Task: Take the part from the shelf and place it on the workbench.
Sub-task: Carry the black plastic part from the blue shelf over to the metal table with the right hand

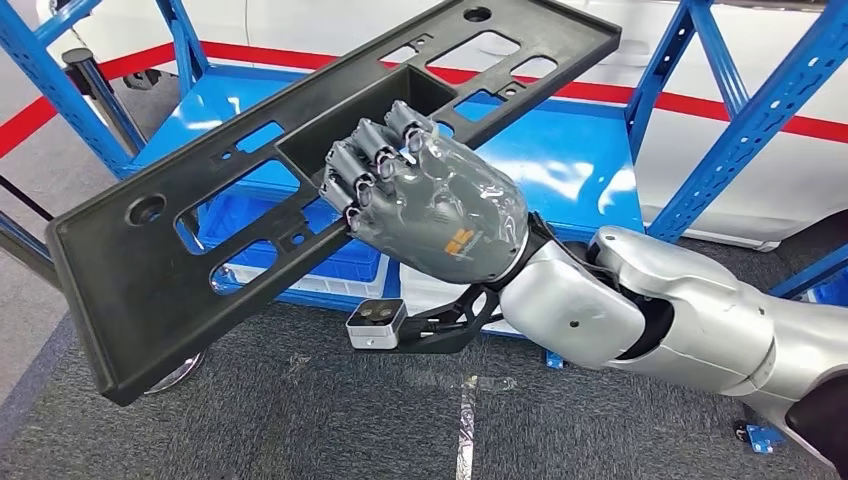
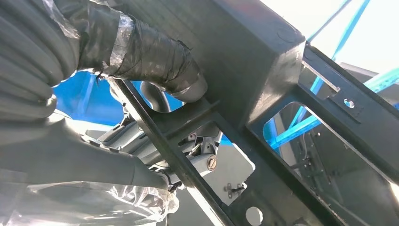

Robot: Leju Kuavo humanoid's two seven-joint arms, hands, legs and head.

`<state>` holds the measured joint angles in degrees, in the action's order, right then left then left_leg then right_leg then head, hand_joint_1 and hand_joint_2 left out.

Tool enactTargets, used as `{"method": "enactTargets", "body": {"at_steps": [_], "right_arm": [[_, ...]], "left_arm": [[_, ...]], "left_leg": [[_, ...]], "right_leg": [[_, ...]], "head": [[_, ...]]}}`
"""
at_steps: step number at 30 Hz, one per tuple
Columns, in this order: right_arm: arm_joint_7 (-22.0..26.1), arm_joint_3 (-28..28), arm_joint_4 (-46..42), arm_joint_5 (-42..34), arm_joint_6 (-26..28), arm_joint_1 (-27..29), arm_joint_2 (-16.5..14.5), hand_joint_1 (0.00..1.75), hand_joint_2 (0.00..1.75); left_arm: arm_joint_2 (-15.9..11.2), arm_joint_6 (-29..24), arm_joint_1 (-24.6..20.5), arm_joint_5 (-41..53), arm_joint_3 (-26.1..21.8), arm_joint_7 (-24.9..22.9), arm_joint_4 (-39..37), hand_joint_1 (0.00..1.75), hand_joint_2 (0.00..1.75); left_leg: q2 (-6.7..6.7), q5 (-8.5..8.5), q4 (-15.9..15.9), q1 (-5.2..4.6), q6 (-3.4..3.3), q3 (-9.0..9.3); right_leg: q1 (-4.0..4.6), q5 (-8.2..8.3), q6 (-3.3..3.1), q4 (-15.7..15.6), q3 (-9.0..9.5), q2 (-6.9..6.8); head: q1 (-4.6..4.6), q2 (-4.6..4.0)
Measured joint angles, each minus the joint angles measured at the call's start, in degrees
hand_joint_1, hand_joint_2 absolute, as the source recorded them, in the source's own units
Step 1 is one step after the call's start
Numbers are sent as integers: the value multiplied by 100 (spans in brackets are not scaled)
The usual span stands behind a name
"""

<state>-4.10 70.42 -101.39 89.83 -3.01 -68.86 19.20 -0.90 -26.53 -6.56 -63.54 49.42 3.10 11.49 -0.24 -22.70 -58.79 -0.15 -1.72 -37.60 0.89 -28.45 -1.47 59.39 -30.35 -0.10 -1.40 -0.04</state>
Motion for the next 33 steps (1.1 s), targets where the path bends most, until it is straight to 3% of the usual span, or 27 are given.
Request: {"method": "enactTargets", "body": {"at_steps": [2,4,6,8,9,10,11,13,15,16,18,19,20,23,24,25,26,28,30,31,33], "right_arm": [[-2,-1,3,0,-9,-9,-4,175,175],[-2,-1,7,0,-31,-12,-10,175,175],[-2,0,9,0,-58,-9,-22,175,175],[-2,0,11,0,-78,-1,-30,175,175],[-1,0,13,0,-85,9,-31,175,175],[-1,0,14,1,-86,18,-33,175,175],[-1,0,14,1,-86,25,-34,175,175],[-1,0,15,1,-86,32,-36,175,175],[-1,-1,16,0,-89,32,-37,175,175],[-1,-2,17,0,-91,33,-38,175,175],[-2,-2,20,0,-93,40,-38,175,175],[-2,-2,21,0,-93,42,-38,175,175],[-2,-2,23,0,-93,44,-38,175,175],[-1,-2,26,0,-93,53,-38,175,175],[-1,-2,26,0,-93,60,-38,175,175],[-1,-1,28,0,-93,68,-38,175,175],[-1,-1,30,0,-93,75,-38,175,175],[-1,-1,32,0,-93,80,-38,175,175],[-1,-2,33,0,-92,73,-39,175,175],[-2,-2,34,0,-92,67,-40,175,175],[-3,-2,36,0,-92,50,-40,175,175]], "left_arm": [[4,0,-1,-1,0,0,1,0,175],[-8,-2,5,-2,2,0,-3,0,175],[-19,-1,17,-2,5,0,-5,0,175],[-18,4,23,5,7,3,-4,0,175],[-19,4,20,13,7,7,-4,0,175],[-20,4,17,20,7,10,-5,0,175],[-23,3,16,27,7,14,-5,0,175],[-28,1,10,31,8,15,-5,0,175],[-32,-5,-1,29,9,9,-4,0,175],[-32,-9,-8,29,9,4,-4,0,175],[-32,-15,-8,27,9,-7,-4,0,175],[-31,-15,-7,25,9,-12,-4,0,175],[-29,-15,-4,23,9,-17,-4,0,175],[-33,-17,-5,21,9,-21,-4,0,175],[-35,-18,-6,21,9,-21,-4,0,175],[-37,-17,-6,21,9,-21,-4,0,175],[-37,-17,-6,21,9,-21,-4,0,175],[-34,-17,-3,22,10,-21,-4,0,175],[-18,-17,-1,22,10,-21,-4,0,175],[-10,-17,0,22,11,-21,-4,0,175],[-4,-17,-1,22,11,-22,-4,0,175]], "left_leg": [[5,92,43,29,68,-6],[0,57,29,32,136,-55],[-5,-372,-351,35,205,-209],[-3,-900,-1085,63,269,-405],[-3,-995,-1396,80,297,-448],[-2,-949,-1548,94,323,-412],[-2,-805,-1511,107,346,-280],[-2,-574,-916,134,379,240],[-24,-670,-208,121,332,713],[-35,-746,-38,106,289,804],[-35,-715,26,92,168,769],[-22,-662,27,95,109,737],[-6,-597,36,101,45,687],[21,-400,33,96,-47,467],[23,-338,26,89,-51,379],[23,-280,17,82,-51,294],[22,-224,10,74,-47,212],[14,-122,0,61,-31,85],[10,-32,13,61,17,23],[12,13,31,76,50,18],[14,112,93,105,127,22]], "right_leg": [[35,38,-8,-151,36,-7],[-6,167,-33,-234,-10,-24],[-72,325,-66,-305,-121,-45],[-87,453,-80,-305,-290,-48],[-94,515,-72,-294,-383,-48],[-104,576,-58,-276,-481,-48],[-119,634,-36,-248,-583,-48],[-142,719,25,-163,-765,-46],[-140,788,97,-77,-877,-51],[-133,828,127,-62,-900,-55],[-130,905,194,-69,-919,-55],[-138,846,224,-33,-954,-45],[-146,683,254,91,-1017,-34],[-157,-151,315,1093,-1311,-11],[-157,-277,324,1435,-1364,-10],[-154,-257,321,1622,-1341,-9],[-148,-132,302,1612,-1221,-7],[-109,129,207,1027,-699,3],[-56,86,99,194,-118,5],[-32,43,67,-59,35,6],[7,89,43,-200,71,2]], "head": [[37,0],[66,0],[54,0],[32,0],[28,0],[26,0],[25,0],[21,0],[27,0],[30,0],[34,0],[35,0],[39,0],[53,0],[55,0],[53,0],[55,0],[55,0],[52,0],[58,0],[78,0]]}}
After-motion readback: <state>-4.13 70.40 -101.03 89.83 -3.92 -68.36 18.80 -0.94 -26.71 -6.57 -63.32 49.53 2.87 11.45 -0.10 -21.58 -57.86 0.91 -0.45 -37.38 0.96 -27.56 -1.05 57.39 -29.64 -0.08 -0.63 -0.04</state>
